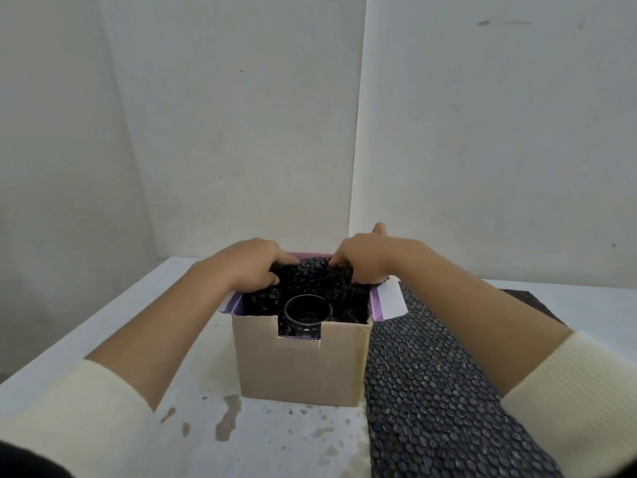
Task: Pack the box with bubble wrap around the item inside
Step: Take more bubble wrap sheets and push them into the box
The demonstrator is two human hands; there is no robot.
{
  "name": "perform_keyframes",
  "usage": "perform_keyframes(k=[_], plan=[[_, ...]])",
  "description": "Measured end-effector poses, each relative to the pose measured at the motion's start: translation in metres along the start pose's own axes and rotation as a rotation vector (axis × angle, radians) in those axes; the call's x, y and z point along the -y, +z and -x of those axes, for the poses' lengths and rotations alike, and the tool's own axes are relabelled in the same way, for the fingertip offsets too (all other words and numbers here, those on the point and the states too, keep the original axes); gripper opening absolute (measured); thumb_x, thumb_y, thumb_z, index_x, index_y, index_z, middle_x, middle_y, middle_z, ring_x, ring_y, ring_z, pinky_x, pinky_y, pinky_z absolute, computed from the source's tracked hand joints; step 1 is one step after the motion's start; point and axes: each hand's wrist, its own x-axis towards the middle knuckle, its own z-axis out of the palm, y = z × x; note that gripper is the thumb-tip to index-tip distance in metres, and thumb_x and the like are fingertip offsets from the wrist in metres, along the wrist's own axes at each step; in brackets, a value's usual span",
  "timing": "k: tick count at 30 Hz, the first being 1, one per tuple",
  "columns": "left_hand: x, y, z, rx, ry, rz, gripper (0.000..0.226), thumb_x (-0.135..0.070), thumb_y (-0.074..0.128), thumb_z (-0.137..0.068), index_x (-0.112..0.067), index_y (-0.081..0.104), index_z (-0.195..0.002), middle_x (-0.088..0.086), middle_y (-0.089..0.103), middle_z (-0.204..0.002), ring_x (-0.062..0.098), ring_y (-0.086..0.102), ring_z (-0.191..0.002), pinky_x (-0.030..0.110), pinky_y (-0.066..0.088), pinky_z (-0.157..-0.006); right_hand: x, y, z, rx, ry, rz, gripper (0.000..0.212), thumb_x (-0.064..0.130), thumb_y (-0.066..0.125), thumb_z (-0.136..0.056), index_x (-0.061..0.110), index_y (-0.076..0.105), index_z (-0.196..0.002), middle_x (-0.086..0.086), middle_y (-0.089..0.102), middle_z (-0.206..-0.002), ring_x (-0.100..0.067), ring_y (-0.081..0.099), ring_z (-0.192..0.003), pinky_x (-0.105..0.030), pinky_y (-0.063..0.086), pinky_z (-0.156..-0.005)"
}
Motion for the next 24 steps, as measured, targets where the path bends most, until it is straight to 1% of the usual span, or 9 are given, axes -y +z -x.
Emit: perform_keyframes(k=[1, 3, 6, 9, 11, 13, 15, 19, 24], plan=[[-0.004, 0.005, -0.002, -0.011, -0.013, -0.083, 0.048, -0.022, 0.052, -0.091, -0.035, 0.044, -0.136, -0.002, 0.047, -0.14, 0.02, 0.044, -0.127, 0.036, 0.038, -0.1, 0.005, 0.003, -0.003, -0.01, 0.009, 0.058, 0.028, -0.003, 0.042, -0.078, 0.02, 0.058, -0.081, 0.002, 0.052, -0.07, -0.025, 0.052, -0.083, -0.043, 0.02, -0.088], [-0.012, 0.013, -0.002, -0.009, -0.049, -0.166, 0.042, -0.029, 0.037, -0.095, -0.033, 0.043, -0.137, -0.005, 0.041, -0.145, 0.016, 0.039, -0.13, 0.04, 0.029, -0.099, 0.01, 0.016, -0.011, -0.014, 0.023, 0.145, 0.025, 0.0, 0.045, -0.081, 0.013, 0.061, -0.095, 0.001, 0.053, -0.073, -0.025, 0.054, -0.082, -0.046, 0.022, -0.096], [-0.015, 0.011, 0.005, 0.042, -0.077, 0.005, 0.05, -0.031, 0.02, -0.094, -0.033, 0.035, -0.142, -0.01, 0.028, -0.153, 0.009, 0.025, -0.138, 0.04, 0.014, -0.11, 0.006, 0.033, -0.013, 0.04, 0.018, 0.065, 0.025, 0.01, 0.052, -0.085, 0.016, 0.06, -0.107, -0.001, 0.061, -0.09, -0.024, 0.056, -0.094, -0.047, 0.023, -0.1], [-0.002, -0.008, 0.014, 0.083, -0.036, 0.293, 0.054, -0.019, 0.03, -0.092, -0.03, 0.03, -0.144, -0.01, 0.031, -0.152, 0.009, 0.027, -0.14, 0.028, 0.017, -0.116, -0.003, 0.024, -0.005, 0.081, 0.035, -0.179, 0.046, 0.032, 0.056, -0.085, 0.034, 0.049, -0.131, 0.004, 0.059, -0.125, -0.02, 0.048, -0.12, -0.045, 0.021, -0.102], [0.005, -0.017, 0.017, 0.131, -0.004, 0.308, 0.065, -0.005, 0.044, -0.087, -0.032, 0.029, -0.144, -0.012, 0.036, -0.149, 0.008, 0.034, -0.137, 0.02, 0.023, -0.109, -0.008, 0.01, 0.003, 0.04, 0.029, -0.275, 0.045, 0.029, 0.05, -0.085, 0.038, 0.051, -0.129, 0.01, 0.058, -0.128, -0.016, 0.046, -0.121, -0.043, 0.021, -0.099], [0.005, -0.018, 0.016, 0.126, 0.013, 0.135, 0.075, -0.013, 0.06, -0.083, -0.04, 0.025, -0.143, -0.015, 0.041, -0.145, 0.012, 0.036, -0.136, 0.026, 0.026, -0.108, -0.012, -0.002, 0.008, 0.008, 0.018, -0.307, 0.046, 0.016, 0.049, -0.083, 0.039, 0.057, -0.123, 0.015, 0.062, -0.113, -0.013, 0.05, -0.118, -0.039, 0.02, -0.091], [0.002, -0.011, 0.011, 0.134, -0.002, -0.055, 0.083, -0.028, 0.067, -0.08, -0.045, 0.017, -0.144, -0.012, 0.035, -0.147, 0.019, 0.024, -0.141, 0.04, 0.016, -0.111, -0.013, -0.006, 0.01, 0.029, 0.017, -0.269, 0.053, 0.009, 0.054, -0.081, 0.04, 0.055, -0.124, 0.018, 0.058, -0.1, -0.011, 0.051, -0.117, -0.038, 0.019, -0.087], [0.003, 0.007, 0.002, 0.177, -0.051, -0.213, 0.093, -0.042, 0.07, -0.075, -0.049, 0.008, -0.144, -0.003, -0.002, -0.16, 0.024, -0.016, -0.145, 0.059, -0.007, -0.11, -0.003, 0.002, 0.002, 0.112, 0.018, -0.083, 0.06, 0.019, 0.064, -0.083, 0.042, 0.043, -0.135, 0.01, 0.058, -0.122, -0.016, 0.045, -0.122, -0.043, 0.018, -0.095], [-0.009, 0.013, -0.002, 0.222, -0.189, -0.533, 0.084, -0.06, 0.057, -0.079, -0.045, 0.007, -0.145, 0.011, -0.019, -0.157, 0.036, -0.027, -0.14, 0.067, -0.01, -0.105, 0.021, 0.017, -0.003, 0.216, 0.076, 0.176, 0.045, 0.011, 0.049, -0.089, 0.032, 0.053, -0.129, -0.003, 0.053, -0.124, -0.031, 0.032, -0.121, -0.042, 0.023, -0.094]])
